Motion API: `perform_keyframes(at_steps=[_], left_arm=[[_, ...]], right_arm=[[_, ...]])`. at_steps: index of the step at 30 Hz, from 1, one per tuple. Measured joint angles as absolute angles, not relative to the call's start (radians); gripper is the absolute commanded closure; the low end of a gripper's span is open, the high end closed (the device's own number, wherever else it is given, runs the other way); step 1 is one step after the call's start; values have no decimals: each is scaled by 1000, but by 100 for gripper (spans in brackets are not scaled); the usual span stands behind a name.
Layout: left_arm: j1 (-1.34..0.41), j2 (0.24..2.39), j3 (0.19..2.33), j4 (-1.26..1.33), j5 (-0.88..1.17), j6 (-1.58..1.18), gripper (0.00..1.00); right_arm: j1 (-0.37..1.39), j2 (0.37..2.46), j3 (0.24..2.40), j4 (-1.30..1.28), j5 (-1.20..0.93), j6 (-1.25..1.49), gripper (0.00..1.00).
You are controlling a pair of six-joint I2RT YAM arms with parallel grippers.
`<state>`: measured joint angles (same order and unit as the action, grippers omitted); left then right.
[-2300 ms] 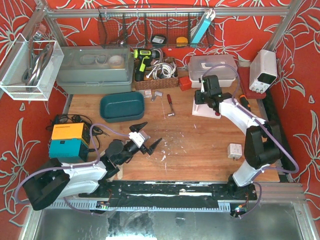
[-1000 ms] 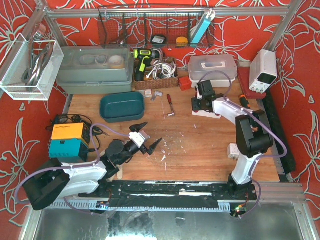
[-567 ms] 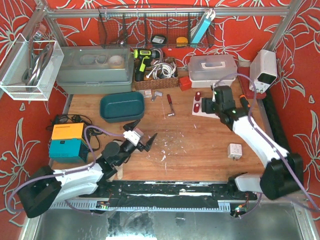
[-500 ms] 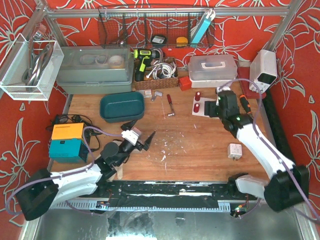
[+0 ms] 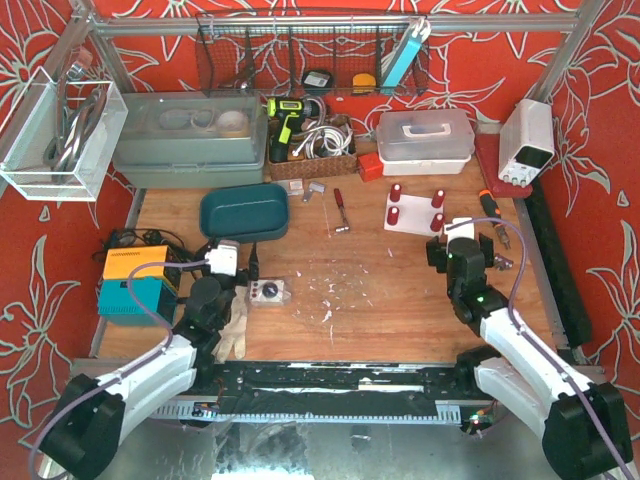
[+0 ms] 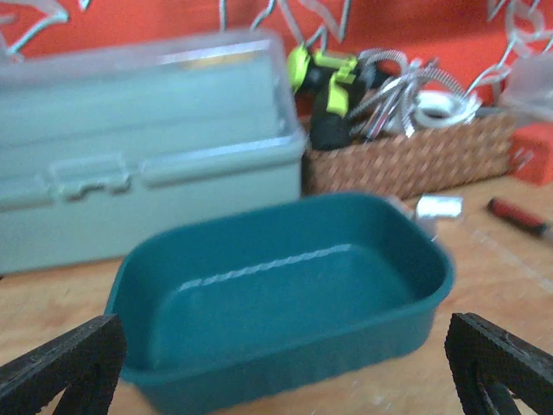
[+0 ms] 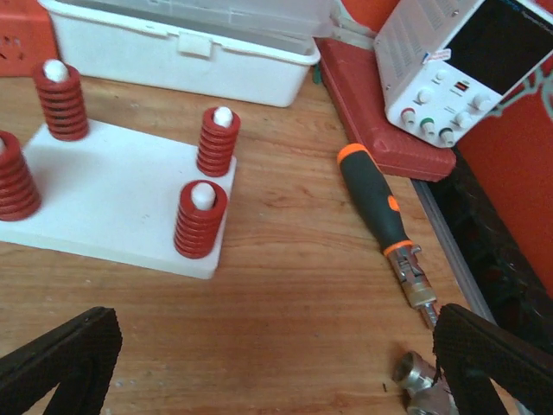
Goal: Install the large spring
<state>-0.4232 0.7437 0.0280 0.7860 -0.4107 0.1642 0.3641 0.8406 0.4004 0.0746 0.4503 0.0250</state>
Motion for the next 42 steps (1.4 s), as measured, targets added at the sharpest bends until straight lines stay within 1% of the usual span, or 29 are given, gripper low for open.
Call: perform_keyframes(at_steps=[5,9,17,21,25,32,35,42], left_arm=[[-329,812,7,786,-398,154,0],[-265,830,7,832,-342,136,0],[-121,989,7,1000,-191,120,0],[-74,1050,7,1028,-132,105,0],[-44,1063,7,1035,-89,92,0],[-35,1068,7,1043,-49,84,0],[-32,1082,7,1085,-16,59,0],[-32,1262,7,1266,49,33,0]], right_arm=[[364,878,320,239,510,-41,1],[354,954,272,393,511,-78,1],[250,1192,239,695,404,-91,1],[226,1282,213,808,356,-91,1],[201,1390,210,932,329,-86,1],[191,1418,247,921,340,-57,1],[187,1418,256,918,343,-47,1],[184,1419,256,912,343,-40,1]])
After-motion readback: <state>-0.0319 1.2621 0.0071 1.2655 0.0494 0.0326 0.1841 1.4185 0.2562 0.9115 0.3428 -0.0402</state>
